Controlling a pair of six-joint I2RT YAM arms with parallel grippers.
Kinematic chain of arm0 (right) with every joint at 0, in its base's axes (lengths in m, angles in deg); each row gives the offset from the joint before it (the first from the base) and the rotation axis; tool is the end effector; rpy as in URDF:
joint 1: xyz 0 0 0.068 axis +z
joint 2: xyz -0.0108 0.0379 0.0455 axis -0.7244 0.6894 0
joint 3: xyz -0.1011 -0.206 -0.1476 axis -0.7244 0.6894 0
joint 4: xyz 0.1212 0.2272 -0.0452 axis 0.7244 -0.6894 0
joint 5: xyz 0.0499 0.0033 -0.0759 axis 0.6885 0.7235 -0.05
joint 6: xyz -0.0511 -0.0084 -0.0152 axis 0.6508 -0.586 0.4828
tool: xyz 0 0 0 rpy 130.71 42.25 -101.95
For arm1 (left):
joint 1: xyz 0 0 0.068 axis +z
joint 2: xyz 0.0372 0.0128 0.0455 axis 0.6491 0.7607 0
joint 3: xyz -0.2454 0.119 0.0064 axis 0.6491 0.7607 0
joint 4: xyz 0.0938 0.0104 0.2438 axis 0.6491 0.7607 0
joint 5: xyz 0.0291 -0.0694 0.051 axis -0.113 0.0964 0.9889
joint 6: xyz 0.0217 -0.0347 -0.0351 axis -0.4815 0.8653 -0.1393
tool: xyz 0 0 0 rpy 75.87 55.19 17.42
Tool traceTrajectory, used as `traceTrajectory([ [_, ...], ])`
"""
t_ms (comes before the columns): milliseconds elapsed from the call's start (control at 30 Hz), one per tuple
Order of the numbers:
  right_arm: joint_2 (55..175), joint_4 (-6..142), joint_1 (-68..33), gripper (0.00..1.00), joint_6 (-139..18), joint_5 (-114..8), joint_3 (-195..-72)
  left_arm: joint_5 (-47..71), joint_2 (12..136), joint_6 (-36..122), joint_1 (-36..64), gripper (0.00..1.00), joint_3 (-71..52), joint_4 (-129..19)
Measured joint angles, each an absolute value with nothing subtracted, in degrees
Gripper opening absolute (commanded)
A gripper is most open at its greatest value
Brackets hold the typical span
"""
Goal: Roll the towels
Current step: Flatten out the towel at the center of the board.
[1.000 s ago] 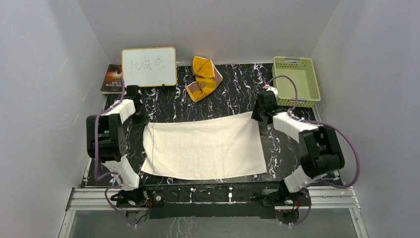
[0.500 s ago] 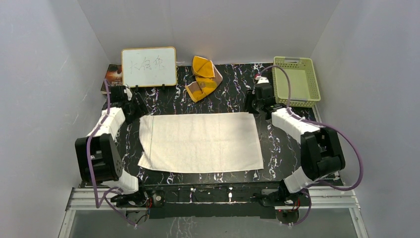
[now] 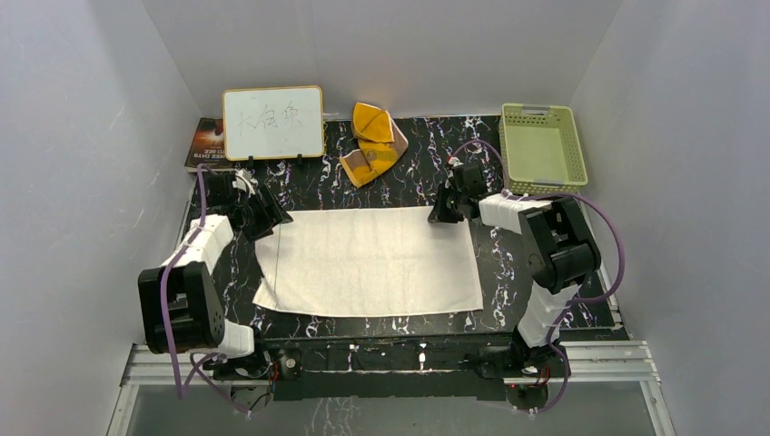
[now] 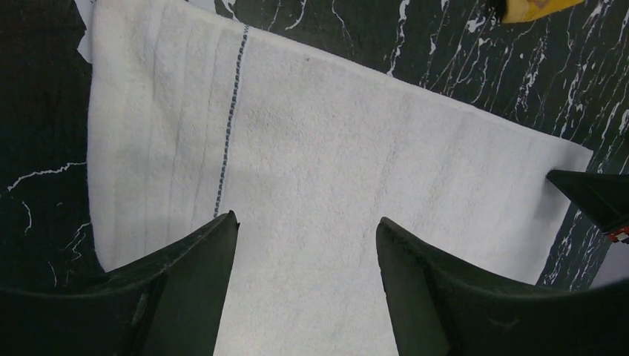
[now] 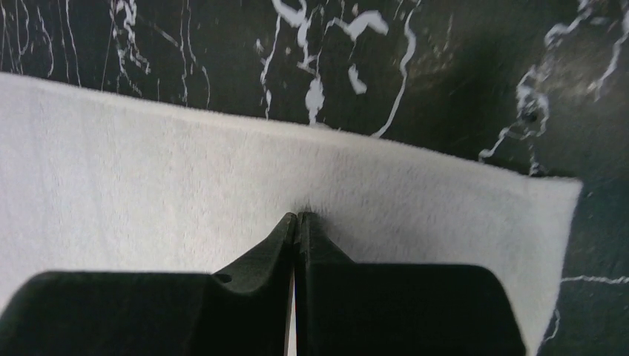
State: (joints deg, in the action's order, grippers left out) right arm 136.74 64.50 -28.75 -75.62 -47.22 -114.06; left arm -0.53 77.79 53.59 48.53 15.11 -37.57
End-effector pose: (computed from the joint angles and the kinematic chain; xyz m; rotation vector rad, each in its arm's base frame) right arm 0.3386 0.1170 0.1492 -0.0089 2.5214 0.5918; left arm 0.2830 0.0273 0.2177 -0.4626 2.3437 -0.5519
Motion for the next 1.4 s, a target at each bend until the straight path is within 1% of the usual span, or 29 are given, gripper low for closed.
traceTrajectory([
  [200, 140.39, 64.56, -30.82, 0.0, -75.83, -47.62, -118.78, 1.55, 87.16, 54.2, 48.53, 0.63, 11.72, -40.02],
  [267, 140.87, 64.65, -31.39, 0.0, -75.9, -48.1, -119.31, 2.27, 90.01, 54.31, 48.53, 0.58, 10.69, -40.98],
  [367, 141.88, 64.7, -32.24, 0.0, -76.25, -48.38, -119.75, 3.23, 93.74, 54.75, 48.53, 0.46, 9.14, -42.07],
  [467, 143.21, 65.31, -33.03, 0.0, -76.53, -48.1, -121.19, 3.01, 98.55, 55.29, 48.55, 0.41, 6.17, -43.1],
  [533, 144.0, 65.92, -33.4, 0.0, -76.73, -47.99, -121.84, 2.9, 100.65, 56.01, 48.55, 0.38, 4.44, -44.39],
  [700, 146.27, 66.12, -34.67, 0.0, -77.1, -47.81, -124.73, 1.88, 104.43, 58.18, 48.59, 0.39, 1.34, -47.78],
  [833, 148.46, 65.77, -35.5, 0.0, -77.08, -48.08, -127.9, 1.77, 107.95, 58.68, 48.59, 0.41, -3.54, -47.3],
  [933, 149.05, 64.89, -35.98, 0.0, -76.86, -48.6, -129.25, 1.77, 109.96, 58.11, 48.51, 0.49, -7.03, -46.01],
  [1000, 149.25, 64.02, -36.46, 0.0, -76.84, -48.73, -129.95, 1.59, 109.98, 56.89, 48.48, 0.53, -7.93, -44.67],
  [1067, 149.6, 62.68, -37.14, 0.1, -76.62, -48.73, -131.2, 1.22, 109.94, 55.05, 48.51, 0.56, -9.35, -42.93],
  [1133, 149.66, 61.79, -37.56, 0.26, -76.21, -48.71, -132.2, 1.13, 109.37, 53.74, 48.51, 0.58, -9.92, -41.9],
  [1200, 149.44, 61.46, -37.86, 0.36, -75.97, -48.75, -132.86, 1.57, 108.06, 52.47, 48.53, 0.59, -9.94, -40.81],
  [1267, 148.63, 61.18, -38.06, 0.4, -75.55, -48.99, -132.84, 2.49, 106.27, 51.16, 48.75, 0.55, -9.94, -39.89],
  [1400, 146.08, 61.2, -38.06, 0.45, -74.46, -50.11, -132.33, 2.27, 104.76, 47.93, 50.28, 0.45, -10.97, -38.84],
])
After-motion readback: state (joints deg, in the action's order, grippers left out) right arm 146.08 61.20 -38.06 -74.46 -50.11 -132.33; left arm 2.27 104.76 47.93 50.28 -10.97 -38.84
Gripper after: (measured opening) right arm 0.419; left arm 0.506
